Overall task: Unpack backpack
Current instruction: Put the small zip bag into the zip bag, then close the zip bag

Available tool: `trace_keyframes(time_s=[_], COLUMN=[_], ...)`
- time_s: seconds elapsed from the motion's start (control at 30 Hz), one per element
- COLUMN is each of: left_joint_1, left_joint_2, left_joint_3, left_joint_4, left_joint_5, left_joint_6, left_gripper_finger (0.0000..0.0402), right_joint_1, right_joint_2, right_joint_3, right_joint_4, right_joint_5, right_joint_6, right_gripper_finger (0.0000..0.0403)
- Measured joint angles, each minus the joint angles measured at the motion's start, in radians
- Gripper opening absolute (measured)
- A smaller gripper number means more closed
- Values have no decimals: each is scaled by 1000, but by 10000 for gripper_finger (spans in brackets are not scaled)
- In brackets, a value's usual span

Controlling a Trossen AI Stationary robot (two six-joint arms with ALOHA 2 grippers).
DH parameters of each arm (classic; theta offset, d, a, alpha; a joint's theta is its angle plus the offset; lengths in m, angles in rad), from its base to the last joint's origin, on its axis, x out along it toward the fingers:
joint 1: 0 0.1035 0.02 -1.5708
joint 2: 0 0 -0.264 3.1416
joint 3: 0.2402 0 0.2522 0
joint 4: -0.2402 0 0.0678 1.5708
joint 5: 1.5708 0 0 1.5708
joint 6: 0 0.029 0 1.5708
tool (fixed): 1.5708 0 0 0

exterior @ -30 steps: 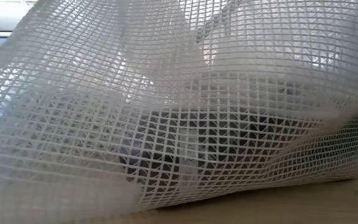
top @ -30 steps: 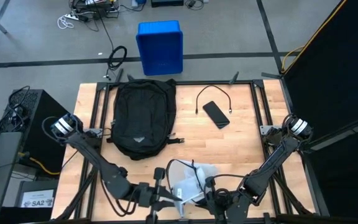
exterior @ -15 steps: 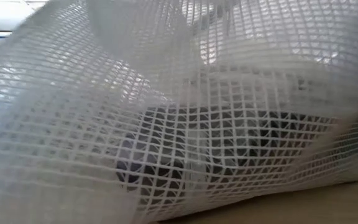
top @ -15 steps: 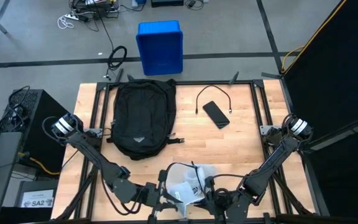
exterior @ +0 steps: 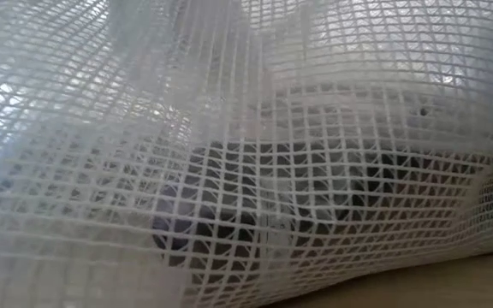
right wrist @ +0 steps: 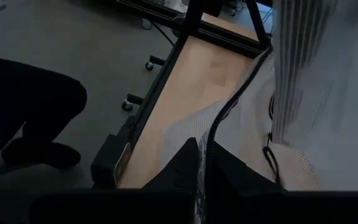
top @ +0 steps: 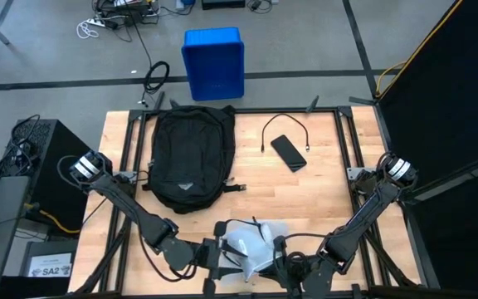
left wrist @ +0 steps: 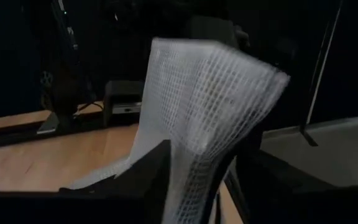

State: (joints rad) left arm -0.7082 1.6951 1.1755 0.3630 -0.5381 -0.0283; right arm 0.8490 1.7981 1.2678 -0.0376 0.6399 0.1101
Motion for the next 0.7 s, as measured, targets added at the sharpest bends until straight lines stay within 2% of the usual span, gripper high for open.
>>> trace_keyframes(time_s=[0.17,0.3,0.47,0.57,0.7], left_joint_1=[-10,-32,-76,-111,-132], left_joint_2=[-34,-94,-148,-145,-119], left_joint_3=[0,0,1,1,1], left_joint_4=[-27,-90,-156,-211,-283], left_joint_5=[-28,-75,-59,-20,-33], left_joint_6=[31,46,26,22,-6], left_gripper_finger=[220,247,256,257,257], right_joint_1=[0,2,2,2,2], right_joint_2=[0,0,0,0,0], right_joint_3=[0,0,0,0,0], right_joint_4=[0,0,-1,-1,-1], right_joint_5=[0,0,0,2,16], right_joint_6=[0,0,0,0,0], right_gripper_finger=[0,0,0,0,0])
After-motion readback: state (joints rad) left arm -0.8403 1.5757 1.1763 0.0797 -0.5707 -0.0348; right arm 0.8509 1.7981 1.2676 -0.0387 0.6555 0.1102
